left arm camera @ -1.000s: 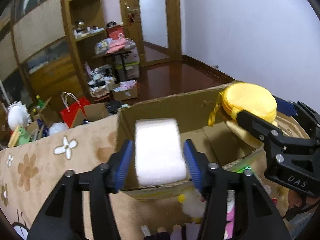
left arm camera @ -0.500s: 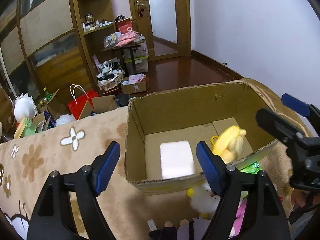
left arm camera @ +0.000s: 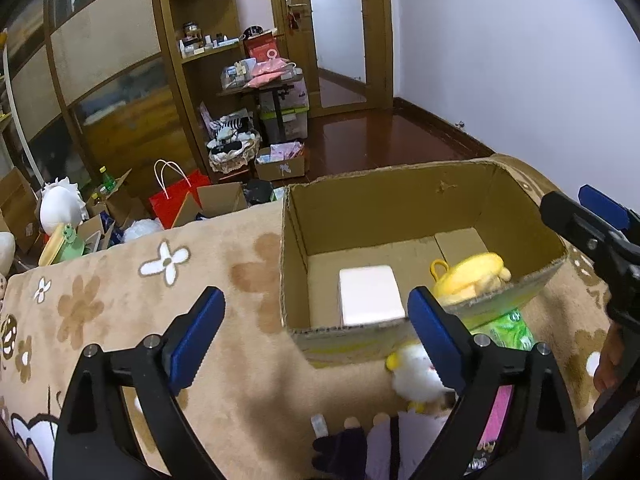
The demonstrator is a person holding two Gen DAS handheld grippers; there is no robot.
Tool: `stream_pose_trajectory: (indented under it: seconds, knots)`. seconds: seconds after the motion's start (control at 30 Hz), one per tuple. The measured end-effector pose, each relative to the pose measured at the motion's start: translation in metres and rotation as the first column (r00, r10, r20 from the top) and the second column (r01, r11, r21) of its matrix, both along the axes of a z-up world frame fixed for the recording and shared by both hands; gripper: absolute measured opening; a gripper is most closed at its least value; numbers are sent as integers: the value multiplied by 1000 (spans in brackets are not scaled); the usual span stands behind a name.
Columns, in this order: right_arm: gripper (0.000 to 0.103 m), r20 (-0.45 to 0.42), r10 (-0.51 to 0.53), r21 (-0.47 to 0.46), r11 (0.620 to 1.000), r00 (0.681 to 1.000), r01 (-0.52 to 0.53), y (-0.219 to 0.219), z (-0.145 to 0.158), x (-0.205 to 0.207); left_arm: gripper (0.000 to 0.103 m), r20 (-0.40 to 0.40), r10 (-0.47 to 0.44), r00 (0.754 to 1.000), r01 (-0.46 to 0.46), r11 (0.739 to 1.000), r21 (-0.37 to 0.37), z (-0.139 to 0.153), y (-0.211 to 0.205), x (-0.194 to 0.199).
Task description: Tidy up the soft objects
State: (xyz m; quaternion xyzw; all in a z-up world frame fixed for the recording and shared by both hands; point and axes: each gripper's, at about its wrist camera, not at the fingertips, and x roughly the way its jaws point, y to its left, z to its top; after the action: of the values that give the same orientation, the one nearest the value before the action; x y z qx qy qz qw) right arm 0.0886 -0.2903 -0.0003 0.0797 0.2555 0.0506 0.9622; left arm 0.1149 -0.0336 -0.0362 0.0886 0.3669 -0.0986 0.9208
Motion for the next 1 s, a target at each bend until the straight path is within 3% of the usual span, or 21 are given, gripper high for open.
stream_pose_trajectory:
  seconds: [0.2,0.6,1.0]
  knots:
    - [103,-21,-18,-17,1000,1000,18,-1,2,-6,97,19,3,1000,-3,1000,1,12,8,-17]
    - [103,-18,-67,7,998,998,67,-14,22,-38,97,13,4,1000,-4,1000,8,24,15,-49]
    - [103,-50,-64,-25,998,997,63,-12,28,-78,97,36,31,999,-32,999,15,39,25,-88]
